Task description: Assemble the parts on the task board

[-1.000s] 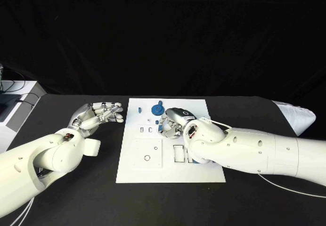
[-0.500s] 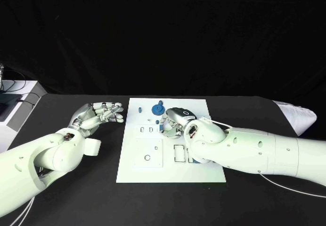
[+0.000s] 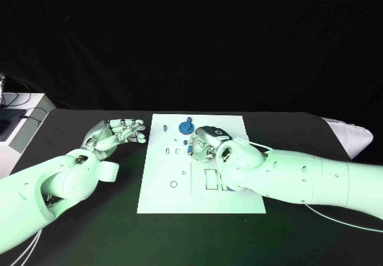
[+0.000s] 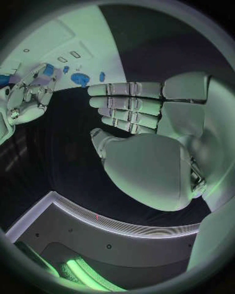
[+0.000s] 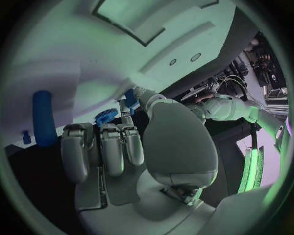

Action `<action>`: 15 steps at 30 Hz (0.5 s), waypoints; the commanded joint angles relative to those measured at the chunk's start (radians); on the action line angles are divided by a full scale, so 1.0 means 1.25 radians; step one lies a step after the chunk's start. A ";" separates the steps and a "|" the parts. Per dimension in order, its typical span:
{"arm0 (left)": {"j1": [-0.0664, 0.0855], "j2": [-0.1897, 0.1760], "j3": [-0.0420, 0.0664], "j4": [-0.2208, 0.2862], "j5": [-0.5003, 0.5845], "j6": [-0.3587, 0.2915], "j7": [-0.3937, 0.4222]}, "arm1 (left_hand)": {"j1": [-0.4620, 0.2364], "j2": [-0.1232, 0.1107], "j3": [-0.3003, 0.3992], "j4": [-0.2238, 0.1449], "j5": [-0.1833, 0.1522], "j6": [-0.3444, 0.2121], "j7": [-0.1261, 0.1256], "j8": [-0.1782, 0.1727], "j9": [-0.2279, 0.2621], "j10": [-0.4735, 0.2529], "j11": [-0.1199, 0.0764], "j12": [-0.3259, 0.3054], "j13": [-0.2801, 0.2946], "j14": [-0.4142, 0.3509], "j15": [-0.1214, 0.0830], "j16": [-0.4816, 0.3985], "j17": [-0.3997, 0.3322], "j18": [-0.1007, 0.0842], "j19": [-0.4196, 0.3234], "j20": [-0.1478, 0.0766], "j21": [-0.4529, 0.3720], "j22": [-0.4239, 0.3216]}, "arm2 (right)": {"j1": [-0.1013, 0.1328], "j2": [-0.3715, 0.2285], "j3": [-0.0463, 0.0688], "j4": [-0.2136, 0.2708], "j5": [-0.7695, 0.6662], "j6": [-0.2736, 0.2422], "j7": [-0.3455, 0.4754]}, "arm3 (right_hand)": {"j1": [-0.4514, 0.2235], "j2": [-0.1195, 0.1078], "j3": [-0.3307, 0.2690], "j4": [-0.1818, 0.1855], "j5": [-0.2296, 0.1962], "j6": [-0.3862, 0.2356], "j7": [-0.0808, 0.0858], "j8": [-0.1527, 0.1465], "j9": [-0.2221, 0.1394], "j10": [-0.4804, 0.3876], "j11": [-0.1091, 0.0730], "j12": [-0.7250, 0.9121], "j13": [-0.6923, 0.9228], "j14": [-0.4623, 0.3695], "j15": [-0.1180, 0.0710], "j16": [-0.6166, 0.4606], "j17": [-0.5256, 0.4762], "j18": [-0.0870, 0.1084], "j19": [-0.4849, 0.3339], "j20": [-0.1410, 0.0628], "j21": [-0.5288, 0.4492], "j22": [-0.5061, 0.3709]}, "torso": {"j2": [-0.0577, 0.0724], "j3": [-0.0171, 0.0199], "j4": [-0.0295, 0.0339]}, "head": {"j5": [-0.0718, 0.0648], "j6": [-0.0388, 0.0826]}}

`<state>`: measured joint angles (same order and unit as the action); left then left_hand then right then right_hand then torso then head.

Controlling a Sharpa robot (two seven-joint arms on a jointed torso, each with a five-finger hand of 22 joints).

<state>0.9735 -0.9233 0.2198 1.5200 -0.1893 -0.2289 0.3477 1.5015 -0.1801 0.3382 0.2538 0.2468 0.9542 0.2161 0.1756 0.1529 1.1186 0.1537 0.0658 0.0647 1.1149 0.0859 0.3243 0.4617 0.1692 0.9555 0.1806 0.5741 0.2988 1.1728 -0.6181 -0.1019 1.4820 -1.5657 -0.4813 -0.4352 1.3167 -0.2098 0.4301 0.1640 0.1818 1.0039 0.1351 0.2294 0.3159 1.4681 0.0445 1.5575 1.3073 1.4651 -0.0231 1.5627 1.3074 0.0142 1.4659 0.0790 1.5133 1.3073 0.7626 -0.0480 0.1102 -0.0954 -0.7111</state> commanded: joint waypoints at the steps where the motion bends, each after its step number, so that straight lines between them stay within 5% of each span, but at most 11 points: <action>1: 0.000 0.002 0.001 0.001 -0.002 0.013 0.004 | -0.005 0.003 0.004 0.002 -0.001 -0.005 0.003 -0.003 0.001 -0.006 0.001 -0.002 0.001 -0.004 0.003 -0.004 0.001 0.008 -0.004 -0.001 0.004 0.001 | -0.002 0.001 -0.001 0.000 -0.001 0.004 0.006 | -0.002 -0.006 -0.007 -0.001 -0.004 -0.009 0.000 -0.006 -0.002 0.063 0.007 -0.008 0.193 0.077 0.003 -0.003 0.175 0.002 0.060 0.002 -0.004 0.173 | 0.000 0.0001 -0.0008 | 0.000 -0.002; 15: 0.000 0.002 0.001 0.001 -0.002 0.015 0.005 | -0.002 0.005 0.010 -0.002 0.001 -0.006 0.003 -0.004 0.001 -0.008 0.001 -0.002 0.001 -0.006 0.003 -0.005 0.003 0.008 -0.007 -0.001 0.007 0.003 | -0.002 -0.001 -0.001 0.002 0.016 0.000 0.011 | 0.003 -0.015 -0.022 0.004 -0.014 -0.064 0.020 -0.033 -0.018 0.014 0.026 -0.055 0.150 0.076 0.019 -0.004 0.173 0.004 0.056 0.016 -0.012 0.167 | -0.001 -0.0004 -0.0004 | 0.000 -0.004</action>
<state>0.9734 -0.9234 0.2198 1.5192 -0.1895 -0.2282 0.3471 1.5015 -0.1801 0.3458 0.2519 0.2468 0.9505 0.2198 0.1756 0.1528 1.1186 0.1537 0.0658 0.0647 1.1149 0.0859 0.3243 0.4647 0.1692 0.9555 0.1806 0.5809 0.3009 1.1708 -0.6192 -0.1033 1.4816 -1.5531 -0.4813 -0.4325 1.3202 -0.2178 0.4079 0.1700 0.1676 0.9280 0.1609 0.1907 0.2936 1.4644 0.0698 1.4913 1.3080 1.4665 -0.0069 1.5627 1.3074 0.0142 1.4661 0.0937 1.5017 1.3080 0.7616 -0.0480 0.1091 -0.0953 -0.7152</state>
